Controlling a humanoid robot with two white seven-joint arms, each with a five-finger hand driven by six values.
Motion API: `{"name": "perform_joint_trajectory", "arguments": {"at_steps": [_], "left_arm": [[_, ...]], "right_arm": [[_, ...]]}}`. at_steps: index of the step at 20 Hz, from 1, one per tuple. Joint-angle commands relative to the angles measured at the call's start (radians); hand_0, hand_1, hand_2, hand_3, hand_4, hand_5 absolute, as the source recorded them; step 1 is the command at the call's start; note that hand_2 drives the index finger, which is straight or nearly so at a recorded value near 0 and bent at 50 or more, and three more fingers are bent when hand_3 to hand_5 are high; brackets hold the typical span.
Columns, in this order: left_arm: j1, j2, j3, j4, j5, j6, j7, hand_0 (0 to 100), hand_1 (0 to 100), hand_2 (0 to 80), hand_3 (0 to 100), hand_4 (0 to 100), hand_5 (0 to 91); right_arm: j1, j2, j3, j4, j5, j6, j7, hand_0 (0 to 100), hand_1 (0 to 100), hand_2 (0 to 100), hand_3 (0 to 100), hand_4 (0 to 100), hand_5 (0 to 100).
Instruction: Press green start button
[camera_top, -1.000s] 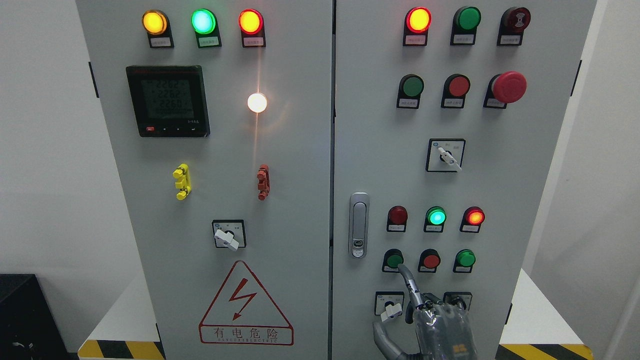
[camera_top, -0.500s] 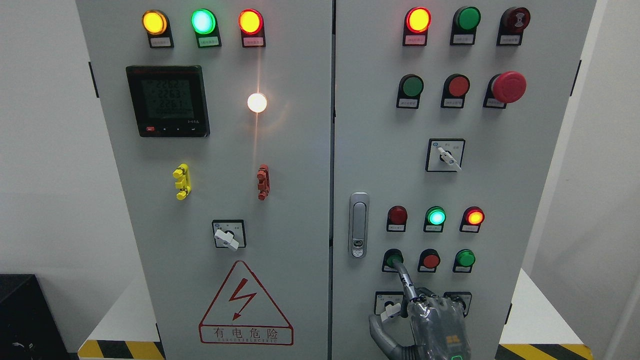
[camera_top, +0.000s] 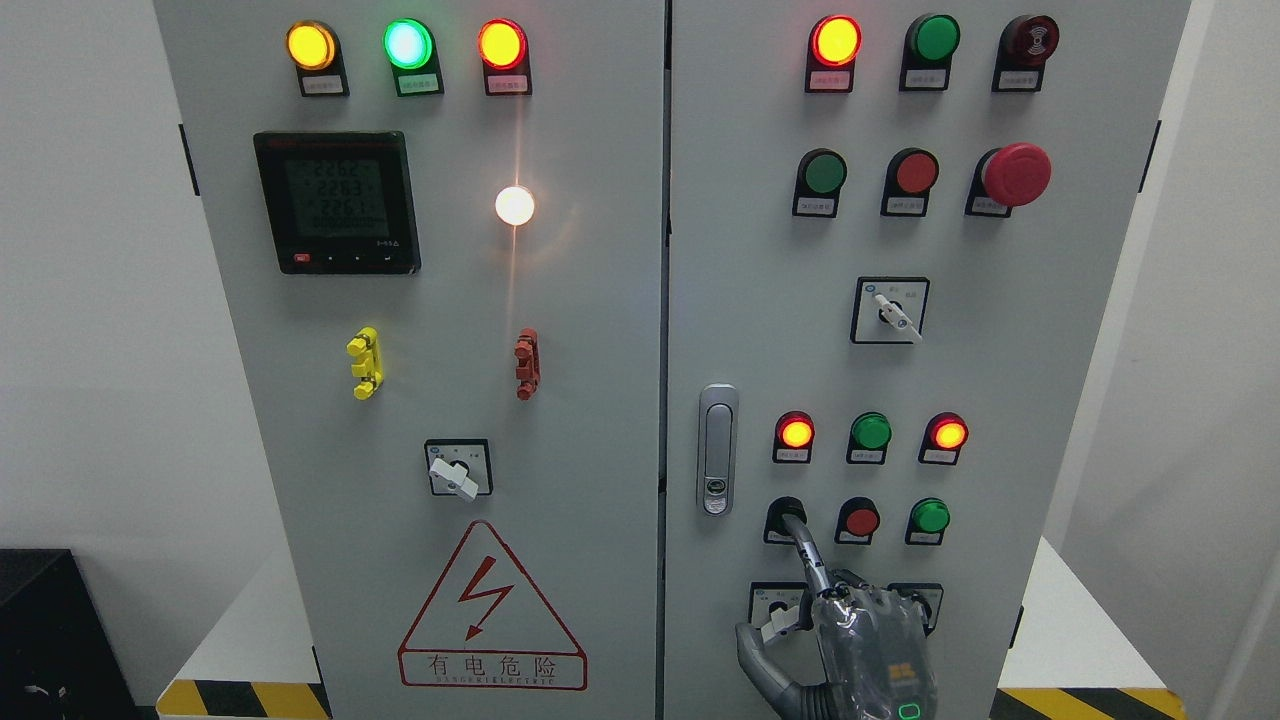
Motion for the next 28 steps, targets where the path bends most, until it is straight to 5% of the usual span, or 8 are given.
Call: {"name": "perform_joint_trajectory", "arguments": {"at_steps": [1,18,28], "left_arm": [[-0.023,0.000,0.000,-0.028,0.000,0.000,0.001,12,56,0.0,0,0,0.0],[-0.023,0.000,0.000,-0.028,0.000,0.000,0.001,12,56,0.0,0,0,0.0],[-0.023,0.000,0.000,-0.028,0.000,0.000,0.001,12,56,0.0,0,0,0.0]], "right_arm": [[-0.003,0.002,0.000,0.007,-0.007,-0.002,0.005,38,34,0,81,79,92],[0.066,0.003,0.001,-0.145,-0.096,-0.034,0.008,50,39,0,82,79,89],[0.172,0.003,0.001,-0.259,-0.407,-0.051,0.026,57,36,1,73,73,76]]}}
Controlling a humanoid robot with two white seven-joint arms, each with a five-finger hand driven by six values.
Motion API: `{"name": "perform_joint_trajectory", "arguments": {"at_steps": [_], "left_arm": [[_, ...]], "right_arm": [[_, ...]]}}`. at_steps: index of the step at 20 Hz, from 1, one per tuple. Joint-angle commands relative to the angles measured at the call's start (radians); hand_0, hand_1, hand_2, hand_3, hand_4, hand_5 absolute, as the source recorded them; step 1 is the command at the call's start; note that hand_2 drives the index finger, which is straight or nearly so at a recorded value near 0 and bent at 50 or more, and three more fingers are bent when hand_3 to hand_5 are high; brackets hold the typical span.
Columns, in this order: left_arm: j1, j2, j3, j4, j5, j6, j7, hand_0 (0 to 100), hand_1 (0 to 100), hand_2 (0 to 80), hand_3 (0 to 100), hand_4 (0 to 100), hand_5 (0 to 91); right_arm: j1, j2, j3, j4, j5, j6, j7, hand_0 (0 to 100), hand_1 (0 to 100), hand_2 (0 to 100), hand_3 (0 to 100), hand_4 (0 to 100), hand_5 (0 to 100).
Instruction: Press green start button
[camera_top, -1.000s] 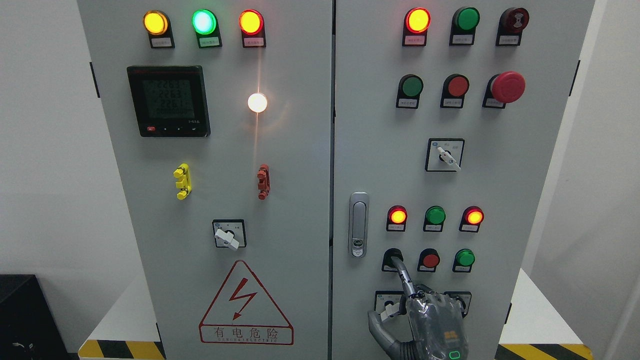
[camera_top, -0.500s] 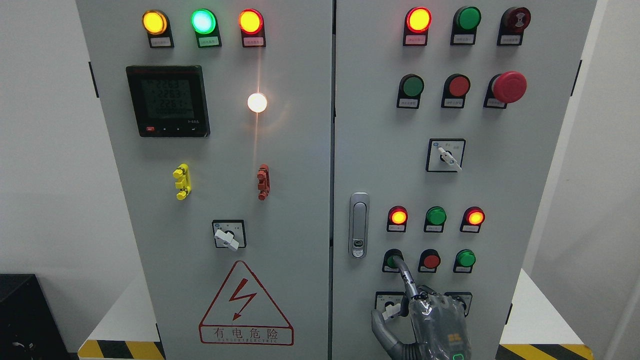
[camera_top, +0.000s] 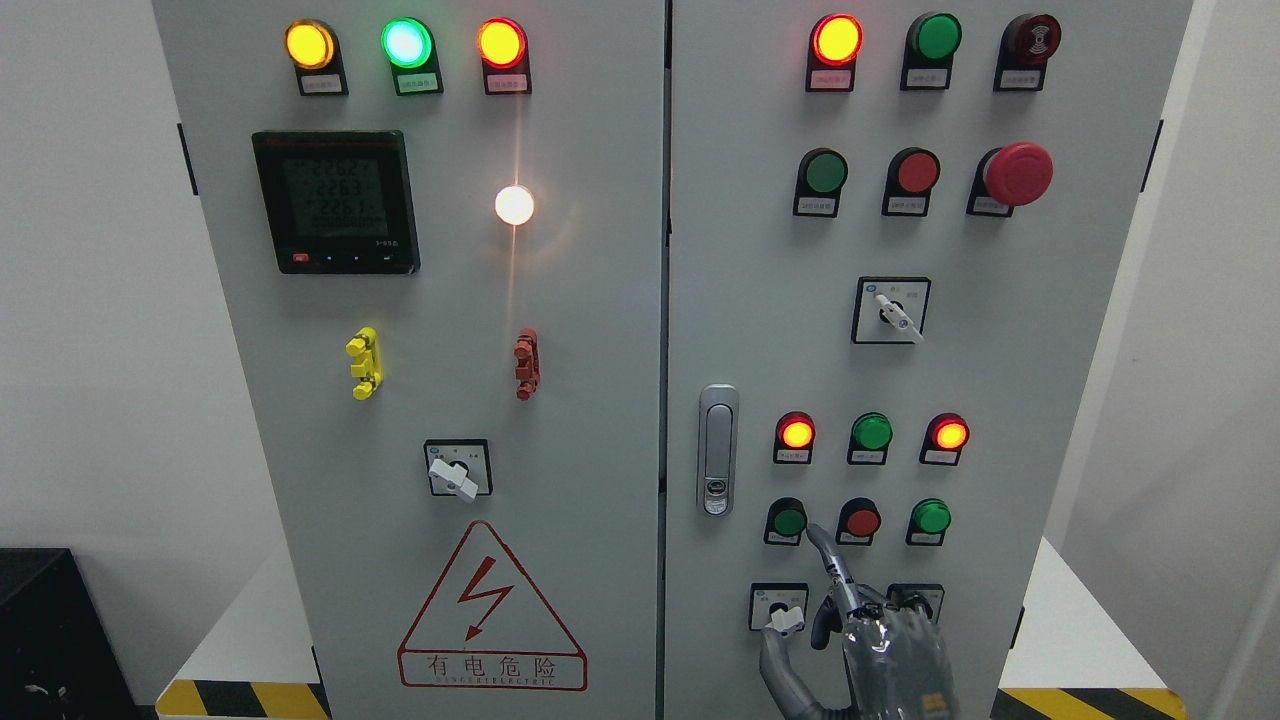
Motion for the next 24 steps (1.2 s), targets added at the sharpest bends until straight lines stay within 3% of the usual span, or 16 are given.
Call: {"name": "perform_joint_trajectory", "arguments": {"at_steps": [1,3,5,7,8,9,13,16,18,21,24], "left_arm": [[-0.023,0.000,0.000,-0.028,0.000,0.000,0.001,12,56,0.0,0,0,0.0],[-0.023,0.000,0.000,-0.028,0.000,0.000,0.001,12,56,0.0,0,0,0.0],[-0.023,0.000,0.000,-0.028,0.000,0.000,0.001,12,56,0.0,0,0,0.0],[-0.023,0.000,0.000,-0.028,0.000,0.000,0.001,12,56,0.0,0,0,0.0],[-0.023,0.000,0.000,-0.028,0.000,0.000,0.001,12,56,0.0,0,0,0.0],[-0.023,0.000,0.000,-0.028,0.000,0.000,0.001,12,56,0.0,0,0,0.0],[-0.023,0.000,0.000,-0.028,0.000,0.000,0.001,12,56,0.0,0,0,0.0],[-0.023,0.000,0.000,-0.028,0.000,0.000,0.001,12,56,0.0,0,0,0.0],[-0.023,0.000,0.000,-0.028,0.000,0.000,0.001,12,56,0.0,0,0,0.0],[-0.023,0.000,0.000,-0.028,0.000,0.000,0.001,12,56,0.0,0,0,0.0],[-0.023,0.001,0.000,-0.028,0.000,0.000,0.001,12,56,0.0,0,0,0.0]], "right_arm": [[0.062,0.000,0.004,-0.113,-0.202,-0.003,0.007,56,35,0,70,71,74],[0.096,0.000,0.004,-0.122,-0.265,-0.005,0.019,50,30,0,58,59,66],[0.128,0.000,0.007,-0.145,-0.351,-0.011,0.059,44,27,0,50,50,56],[0.157,0.000,0.016,-0.177,-0.503,-0.016,0.108,30,21,0,36,36,44],[0.174,-0.001,0.024,-0.197,-0.570,-0.012,0.126,10,23,0,31,30,38],[0.186,-0.001,0.026,-0.215,-0.624,-0.009,0.140,2,23,0,27,26,34],[0.226,-0.001,0.027,-0.263,-0.730,-0.008,0.174,0,19,0,19,17,22],[0.234,-0.003,0.024,-0.285,-0.808,0.006,0.221,0,16,0,15,10,12],[0.234,-0.003,0.016,-0.286,-0.830,0.026,0.241,0,13,0,9,2,0],[0.233,-0.003,0.013,-0.286,-0.865,0.049,0.270,0,10,0,3,0,0],[0.225,-0.003,0.013,-0.286,-0.901,0.070,0.272,0,9,0,0,0,0]]}}
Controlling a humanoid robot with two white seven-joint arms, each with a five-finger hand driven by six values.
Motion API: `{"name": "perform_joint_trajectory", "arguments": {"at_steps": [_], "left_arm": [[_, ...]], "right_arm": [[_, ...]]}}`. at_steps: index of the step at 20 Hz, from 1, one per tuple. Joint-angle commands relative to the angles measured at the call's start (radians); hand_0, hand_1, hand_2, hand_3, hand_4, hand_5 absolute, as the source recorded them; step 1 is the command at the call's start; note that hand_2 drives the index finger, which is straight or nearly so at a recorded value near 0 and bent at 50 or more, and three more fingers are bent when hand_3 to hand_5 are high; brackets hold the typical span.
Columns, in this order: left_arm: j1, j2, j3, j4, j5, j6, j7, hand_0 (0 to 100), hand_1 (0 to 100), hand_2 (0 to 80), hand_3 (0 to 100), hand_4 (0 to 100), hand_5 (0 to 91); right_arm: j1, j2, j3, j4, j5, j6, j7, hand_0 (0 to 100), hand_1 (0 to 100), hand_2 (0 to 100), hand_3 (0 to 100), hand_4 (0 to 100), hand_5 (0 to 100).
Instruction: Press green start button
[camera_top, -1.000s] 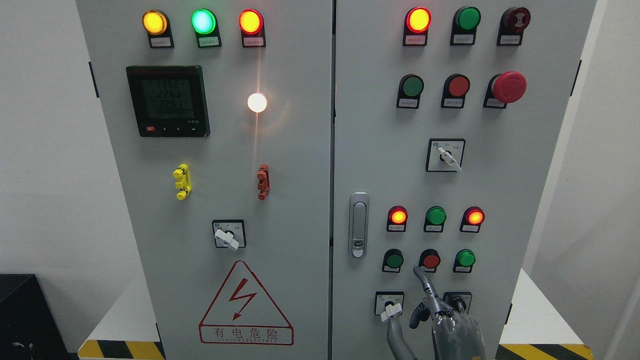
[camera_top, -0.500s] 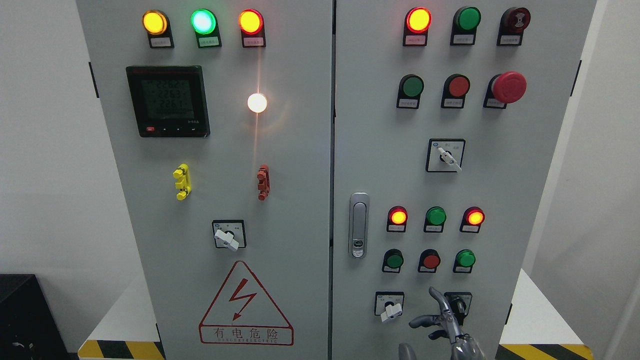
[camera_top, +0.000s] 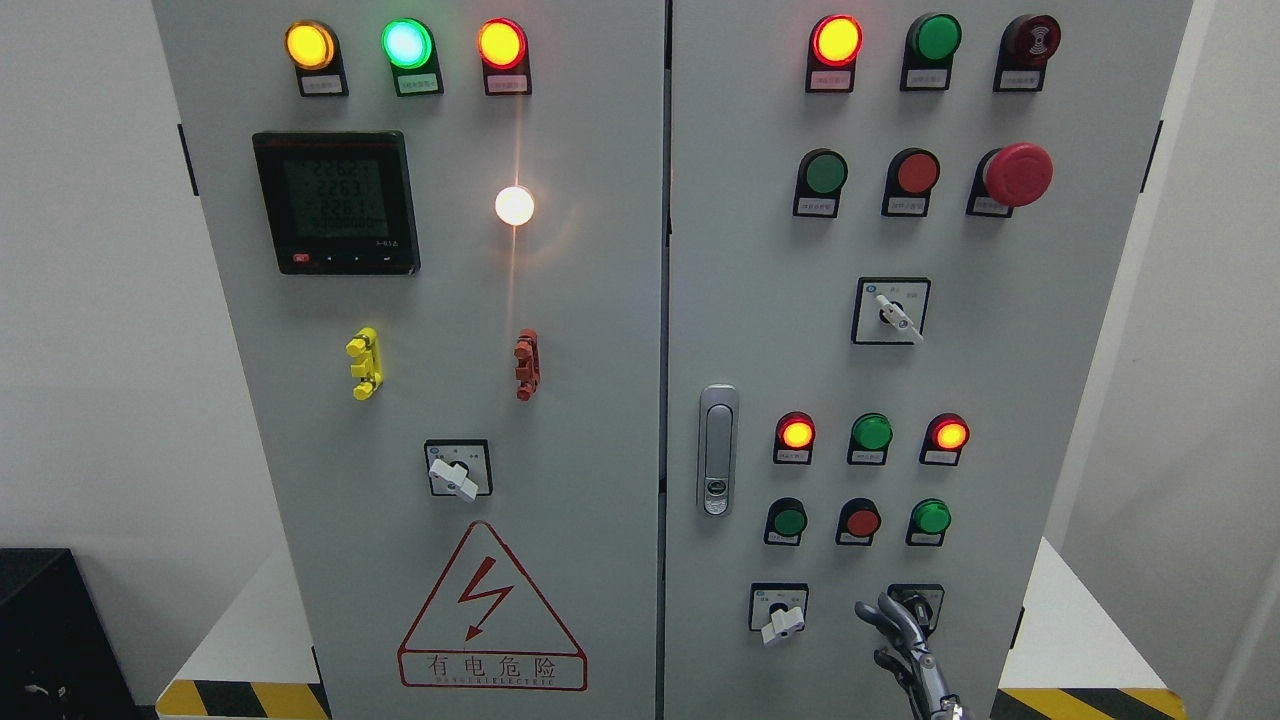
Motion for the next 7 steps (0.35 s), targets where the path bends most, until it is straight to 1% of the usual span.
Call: {"name": "perform_joint_trajectory", "arguments": {"at_steps": [1,7], "left_arm": [[-0.023,0.000,0.000,-0.028,0.000,0.000,0.001,12,56,0.0,0,0,0.0],[-0.023,0.000,0.000,-0.028,0.000,0.000,0.001,12,56,0.0,0,0,0.0]], "right_arm": [[0.002,-0.001,-0.002,-0.057,-0.090,0.022,0.010,0,8,0,0,0,0],[-0.001,-0.001,0.000,-0.057,-0.092,0.040,0.026,0,7,0,0,0,0]]}}
